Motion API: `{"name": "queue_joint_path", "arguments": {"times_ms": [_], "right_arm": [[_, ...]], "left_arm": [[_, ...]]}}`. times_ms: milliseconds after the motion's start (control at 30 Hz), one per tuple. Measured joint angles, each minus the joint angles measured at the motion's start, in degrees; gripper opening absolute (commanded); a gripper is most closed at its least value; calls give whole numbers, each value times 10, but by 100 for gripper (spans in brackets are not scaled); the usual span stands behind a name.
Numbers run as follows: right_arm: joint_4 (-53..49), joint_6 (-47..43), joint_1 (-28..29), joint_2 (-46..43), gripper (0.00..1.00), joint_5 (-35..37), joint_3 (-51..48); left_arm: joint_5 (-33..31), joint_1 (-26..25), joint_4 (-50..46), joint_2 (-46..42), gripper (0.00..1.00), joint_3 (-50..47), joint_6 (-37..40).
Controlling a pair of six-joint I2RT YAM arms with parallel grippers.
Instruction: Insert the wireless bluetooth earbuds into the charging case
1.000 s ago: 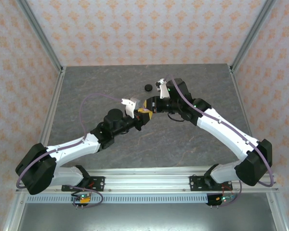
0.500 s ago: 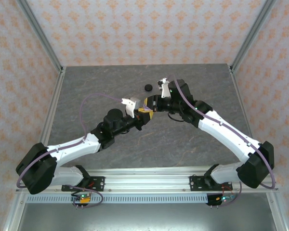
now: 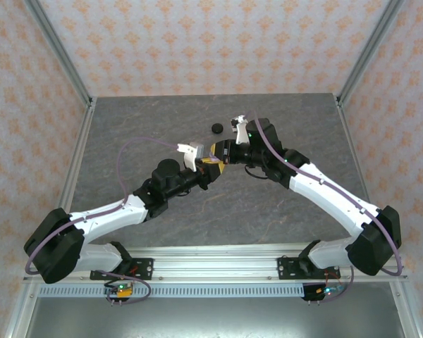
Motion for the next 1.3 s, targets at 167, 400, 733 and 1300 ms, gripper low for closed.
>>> {"name": "queue_joint_path", "arguments": {"times_ms": [167,400,733,1300], "right_arm": [[7,0,0,-2,15,0,-6],[11,0,0,-7,19,-1,-13],[11,-1,0,-24,23,-6,-18],[4,-11,-1,-29,13,-2,-18]], "left_arm": [[-1,0,0,1,16,0,-16],[-4,-3,-7,1,17,3,-26],[-3,-7,-22,-2,18,15,-17],[-2,-7,-53,-3,18,31,9]]}}
